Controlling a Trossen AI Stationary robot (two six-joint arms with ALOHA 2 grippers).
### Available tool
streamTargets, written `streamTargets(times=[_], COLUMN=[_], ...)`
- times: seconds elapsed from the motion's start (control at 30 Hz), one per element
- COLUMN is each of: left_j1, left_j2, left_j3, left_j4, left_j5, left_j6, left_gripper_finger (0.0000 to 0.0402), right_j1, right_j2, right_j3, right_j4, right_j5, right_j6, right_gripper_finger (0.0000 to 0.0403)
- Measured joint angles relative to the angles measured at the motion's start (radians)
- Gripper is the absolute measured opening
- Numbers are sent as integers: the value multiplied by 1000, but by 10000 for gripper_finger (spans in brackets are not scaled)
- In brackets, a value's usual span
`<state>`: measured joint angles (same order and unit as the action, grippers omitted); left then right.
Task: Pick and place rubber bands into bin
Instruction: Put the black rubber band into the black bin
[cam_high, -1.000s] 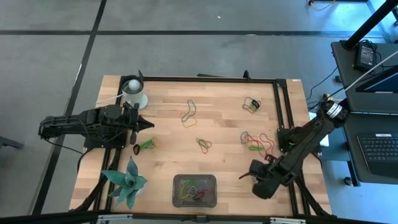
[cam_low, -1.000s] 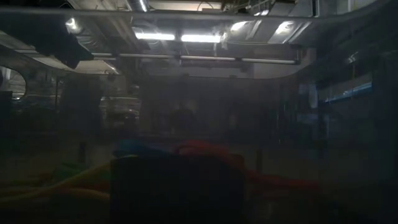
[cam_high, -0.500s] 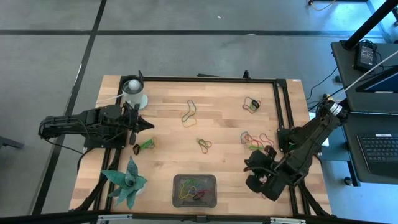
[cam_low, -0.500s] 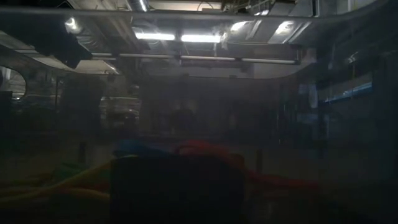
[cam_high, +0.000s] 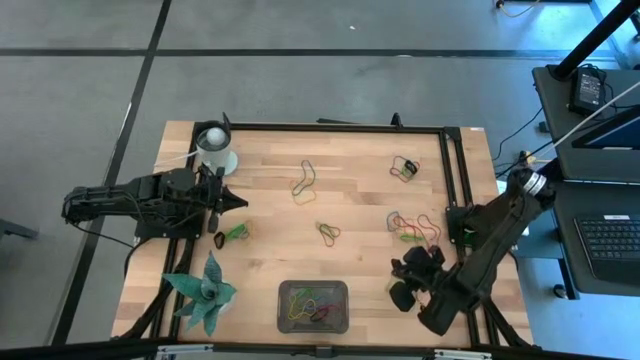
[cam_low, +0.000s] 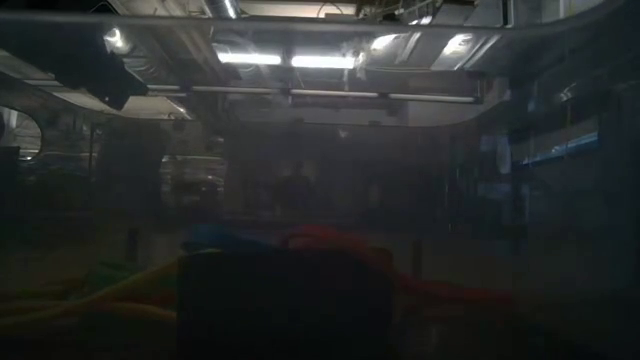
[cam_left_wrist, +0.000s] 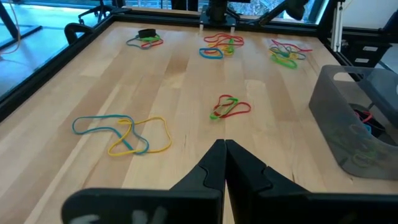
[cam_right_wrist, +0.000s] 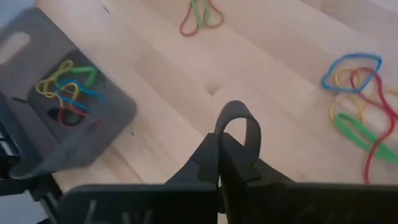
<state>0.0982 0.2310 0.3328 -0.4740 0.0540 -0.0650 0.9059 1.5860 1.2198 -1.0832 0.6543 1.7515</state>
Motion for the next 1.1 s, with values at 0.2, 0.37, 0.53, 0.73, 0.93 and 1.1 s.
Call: streamTargets(times=[0.2,0.37,0.53,0.73,0.93,1.1], left_j1=[0,0,0,0,0,0], left_j2=[0,0,0,0,0,0], left_j3=[0,0,0,0,0,0], left_j4=[0,0,0,0,1,0], left_j5=[0,0,0,0,0,0], left_j6=[0,0,0,0,0,0], left_gripper_finger=[3,3,3,3,3,3], right_j1=[16,14,-33,-143,-282,-353], right_j2=[69,80,80,80,94,196], right_j3=[-2,-2,-2,-2,22,221], right_j4=[95,280,500,802,945,775], right_j5=[1,74,107,59,-135,-257], right_j6=[23,-58,-232,-568,-745,-815], right_gripper_finger=[0,0,0,0,0,0])
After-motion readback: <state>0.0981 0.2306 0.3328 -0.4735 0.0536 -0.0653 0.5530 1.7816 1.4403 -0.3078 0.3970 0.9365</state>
